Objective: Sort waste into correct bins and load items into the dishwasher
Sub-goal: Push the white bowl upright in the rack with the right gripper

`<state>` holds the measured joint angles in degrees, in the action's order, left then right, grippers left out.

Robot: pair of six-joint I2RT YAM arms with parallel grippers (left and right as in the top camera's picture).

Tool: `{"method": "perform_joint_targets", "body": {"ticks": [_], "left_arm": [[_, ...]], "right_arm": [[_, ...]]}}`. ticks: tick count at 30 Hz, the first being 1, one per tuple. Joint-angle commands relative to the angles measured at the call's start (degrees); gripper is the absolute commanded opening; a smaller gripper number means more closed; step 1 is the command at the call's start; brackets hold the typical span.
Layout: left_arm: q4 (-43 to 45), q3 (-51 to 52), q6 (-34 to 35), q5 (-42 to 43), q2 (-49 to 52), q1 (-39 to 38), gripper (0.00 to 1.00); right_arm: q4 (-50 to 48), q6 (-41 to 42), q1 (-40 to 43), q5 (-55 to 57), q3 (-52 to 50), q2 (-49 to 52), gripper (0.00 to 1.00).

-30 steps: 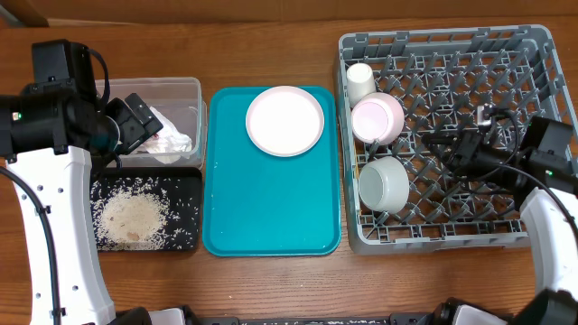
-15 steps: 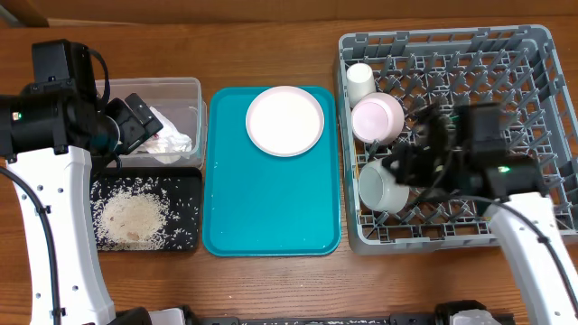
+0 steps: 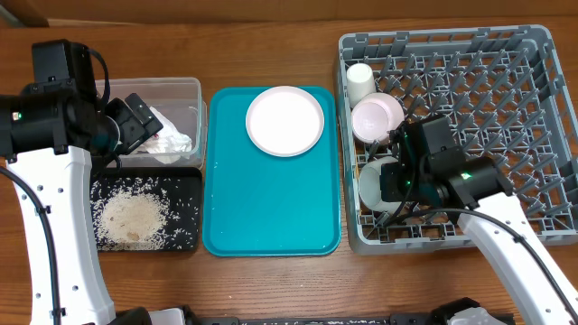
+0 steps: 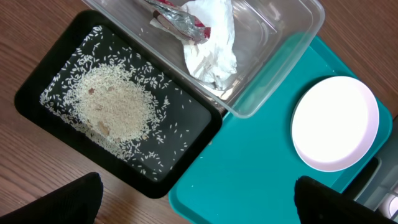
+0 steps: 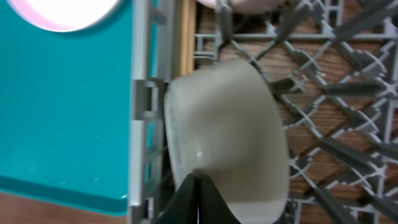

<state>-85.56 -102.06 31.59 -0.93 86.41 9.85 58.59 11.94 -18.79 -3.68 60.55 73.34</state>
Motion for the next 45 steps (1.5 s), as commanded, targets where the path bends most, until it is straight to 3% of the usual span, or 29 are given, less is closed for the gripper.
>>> {"method": "perform_joint_targets", "body": {"ticks": [1,8,14,18,23,28,31,40,45], "left_arm": [[0.2,-0.9,0.1,-0.6,0.2,0.3,1.0],[0.2,-0.9,0.1,-0.5,0.2,0.3,1.0],[0.2,-0.9,0.1,-0.6,0.2,0.3,1.0],[0.1,-0.9,0.2,-0.6,0.2,0.3,1.0],[0.2,-0.9,0.1,-0.6,0.2,0.3,1.0],[0.2,-0.9,0.2,-0.6,0.2,0.3,1.0],[0.2,-0.9,0.1,-0.6,0.2,0.3,1.0],[0.3,-0.9,0.2,-0.6,0.2,0.3,1.0],[0.3,-0.9,0.2,-0.6,0.2,0.3,1.0]], "right_arm": [[-0.2,1.9,-0.1,6.5,-0.6,1.7,0.04],[-0.8,5.9,-0.1,16.3,-0.6,2.6,0.05],[-3.9,5.9,-0.1,15.8,0.9,2.5,0.05],[-6.3,5.9,-0.1,7.4,3.5,2.6,0.05],[-15.6,5.7,-0.3,-11.5,4.1,2.6,0.05],[-20.1,5.7,-3.2,-13.6,4.1,2.6,0.06],[-19.9,5.6,-5.0,-13.4,4.9,3.4,0.11],[-7.4,0.2,-6.6,-13.3,22.3,14.9,0.11],[-11.6,-0.4,-12.2,-5.6,28.8,22.1,0.12]]}}
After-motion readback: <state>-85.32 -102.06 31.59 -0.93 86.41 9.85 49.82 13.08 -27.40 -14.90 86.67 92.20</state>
